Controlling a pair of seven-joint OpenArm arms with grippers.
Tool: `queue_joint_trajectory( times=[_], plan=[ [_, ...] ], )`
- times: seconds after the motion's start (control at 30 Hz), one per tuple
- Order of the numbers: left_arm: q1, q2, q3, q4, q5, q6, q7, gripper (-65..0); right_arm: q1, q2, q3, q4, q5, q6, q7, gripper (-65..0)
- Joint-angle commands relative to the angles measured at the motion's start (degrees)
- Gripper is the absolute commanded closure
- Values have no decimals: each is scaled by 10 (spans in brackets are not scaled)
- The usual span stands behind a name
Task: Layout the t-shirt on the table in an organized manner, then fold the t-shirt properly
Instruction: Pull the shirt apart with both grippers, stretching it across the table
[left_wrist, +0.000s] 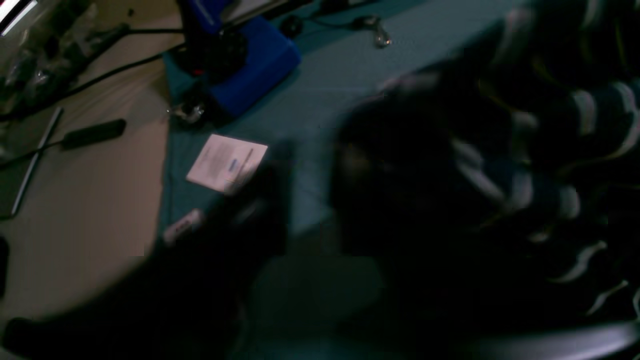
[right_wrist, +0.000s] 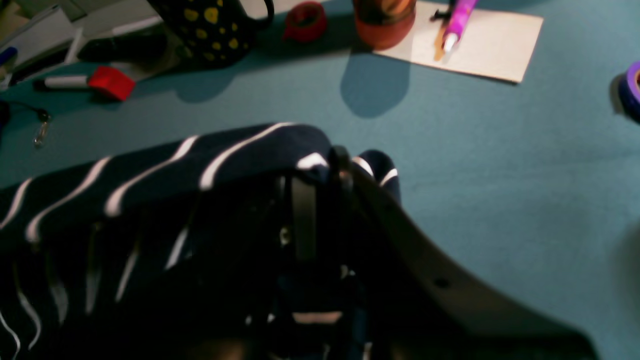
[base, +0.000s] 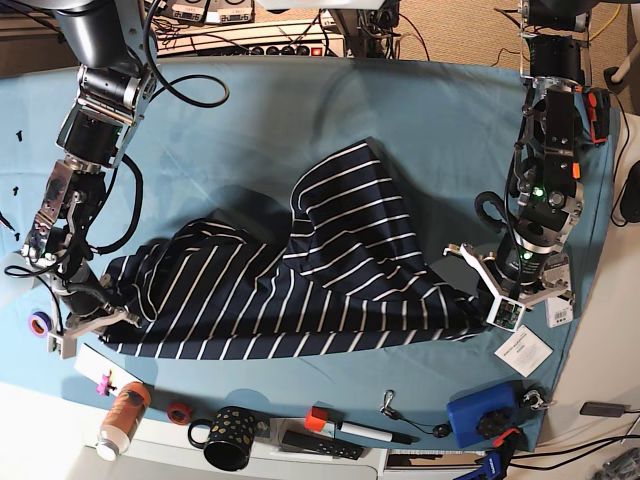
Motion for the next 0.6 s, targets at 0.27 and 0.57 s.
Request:
queue_joint_trajectory(
  times=[0.27,0.57],
  plan=[
    [-15,-6,-6,29,4,74,28,-449,18,11,4,11,29,71,12,-177],
    [-6,-6,-6,52,-5,4,51,-449,52,11,4,11,72,71,-174,-177]
  ],
)
